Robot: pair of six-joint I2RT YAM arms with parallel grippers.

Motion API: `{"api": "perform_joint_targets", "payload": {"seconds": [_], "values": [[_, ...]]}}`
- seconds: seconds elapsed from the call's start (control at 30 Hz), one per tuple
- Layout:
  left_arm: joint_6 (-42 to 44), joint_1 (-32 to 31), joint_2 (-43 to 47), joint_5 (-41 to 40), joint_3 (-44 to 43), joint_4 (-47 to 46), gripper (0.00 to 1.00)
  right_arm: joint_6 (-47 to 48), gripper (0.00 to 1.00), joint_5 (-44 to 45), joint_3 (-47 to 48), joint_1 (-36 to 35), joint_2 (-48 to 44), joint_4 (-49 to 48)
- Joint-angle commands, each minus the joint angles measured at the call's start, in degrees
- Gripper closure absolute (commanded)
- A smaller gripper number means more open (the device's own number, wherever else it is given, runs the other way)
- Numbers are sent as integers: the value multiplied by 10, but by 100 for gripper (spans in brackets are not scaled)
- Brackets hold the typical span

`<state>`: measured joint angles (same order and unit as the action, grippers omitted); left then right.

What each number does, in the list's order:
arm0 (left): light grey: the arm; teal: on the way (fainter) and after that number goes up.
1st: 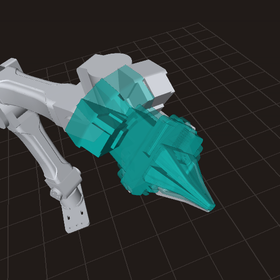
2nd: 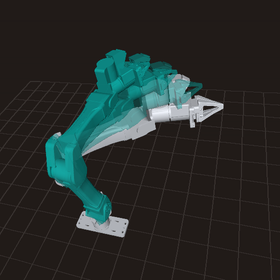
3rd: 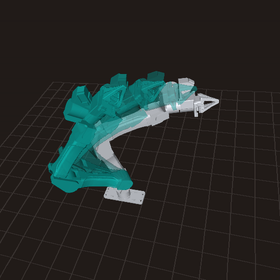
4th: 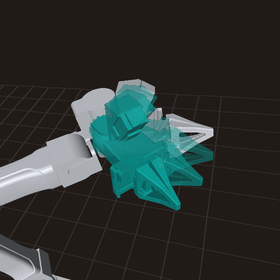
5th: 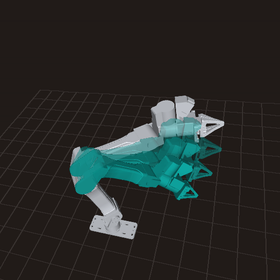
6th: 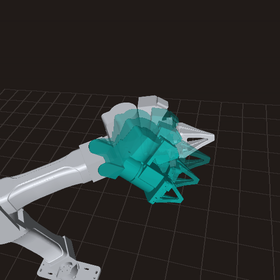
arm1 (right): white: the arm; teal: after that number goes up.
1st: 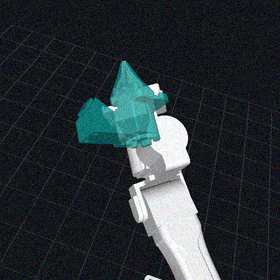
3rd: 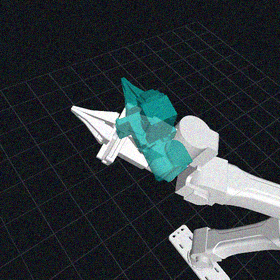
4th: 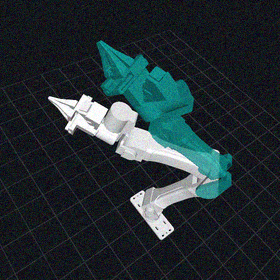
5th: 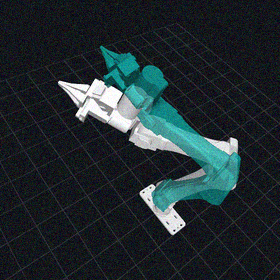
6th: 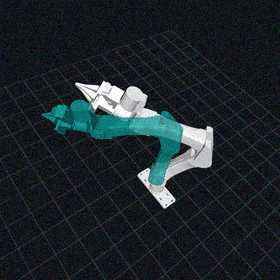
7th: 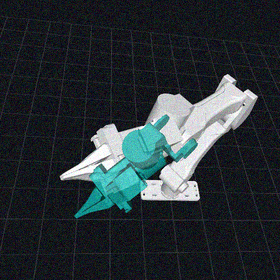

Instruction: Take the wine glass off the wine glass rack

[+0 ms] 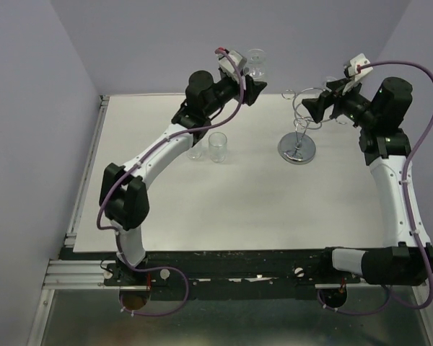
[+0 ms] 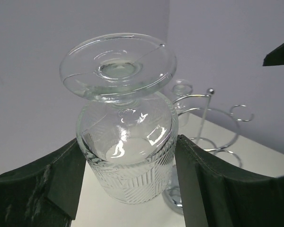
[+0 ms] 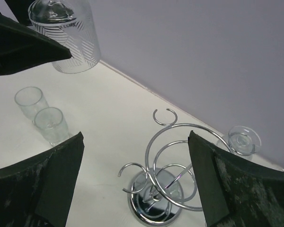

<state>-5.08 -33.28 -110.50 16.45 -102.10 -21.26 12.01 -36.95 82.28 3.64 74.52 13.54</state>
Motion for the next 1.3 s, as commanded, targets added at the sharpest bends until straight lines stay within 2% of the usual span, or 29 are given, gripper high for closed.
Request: {"api": "perform_joint_targets", "payload": {"seconds": [0.0,0.13,0.27,0.5,0.57,0.8,0.97,1.03,1.17,1.27], "values": [[-78,0,140,49,96,-5,100,45,3,31,-36,-32,-65,2],[-129,2,238,69,155,81,100,66,7,120,-36,-93,-110,45],[-220,13,328,96,241,118,100,92,11,184,-72,-168,-147,43],[-309,52,424,120,335,159,100,163,17,192,-84,-274,-155,68],[-331,71,431,147,356,154,100,188,17,202,-89,-306,-154,57],[-504,161,405,241,396,140,100,274,18,237,-118,-429,-143,23],[-572,198,416,248,442,108,100,323,19,279,-171,-521,-140,-68],[-613,218,417,259,463,91,100,339,22,313,-186,-557,-125,-111],[-701,260,421,257,516,73,100,357,24,359,-185,-596,-73,-177],[-732,283,431,250,545,75,100,358,26,367,-177,-609,-35,-208]]}}
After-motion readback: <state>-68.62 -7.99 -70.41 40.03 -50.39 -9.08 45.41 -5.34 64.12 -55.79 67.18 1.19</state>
